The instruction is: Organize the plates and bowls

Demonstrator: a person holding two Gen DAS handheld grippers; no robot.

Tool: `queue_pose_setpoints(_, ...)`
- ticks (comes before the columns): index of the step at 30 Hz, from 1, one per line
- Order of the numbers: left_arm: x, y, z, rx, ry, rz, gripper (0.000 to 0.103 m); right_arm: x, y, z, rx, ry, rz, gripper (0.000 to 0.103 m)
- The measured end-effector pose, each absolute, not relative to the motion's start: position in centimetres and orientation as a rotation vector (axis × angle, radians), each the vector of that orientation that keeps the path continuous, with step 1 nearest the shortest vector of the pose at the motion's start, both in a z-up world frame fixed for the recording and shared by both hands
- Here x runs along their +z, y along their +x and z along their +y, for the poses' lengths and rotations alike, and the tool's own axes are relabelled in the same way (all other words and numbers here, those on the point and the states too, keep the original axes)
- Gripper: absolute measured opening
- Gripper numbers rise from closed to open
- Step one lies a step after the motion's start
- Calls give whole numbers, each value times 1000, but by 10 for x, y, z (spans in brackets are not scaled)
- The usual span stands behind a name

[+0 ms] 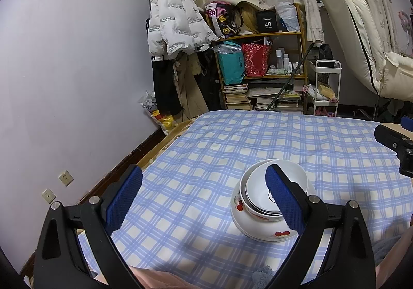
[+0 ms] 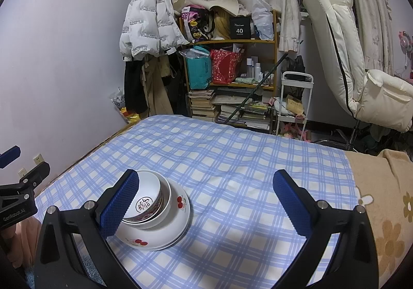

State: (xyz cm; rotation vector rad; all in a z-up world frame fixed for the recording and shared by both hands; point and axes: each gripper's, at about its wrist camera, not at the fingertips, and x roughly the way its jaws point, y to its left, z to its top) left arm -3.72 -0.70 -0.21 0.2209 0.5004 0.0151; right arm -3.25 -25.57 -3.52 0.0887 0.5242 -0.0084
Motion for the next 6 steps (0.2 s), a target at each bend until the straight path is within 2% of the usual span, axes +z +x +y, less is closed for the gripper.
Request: queue_pose_setpoints(6,-2,-36,-5,14,217,501,95,-35,-34,-257,-10,89,525,103)
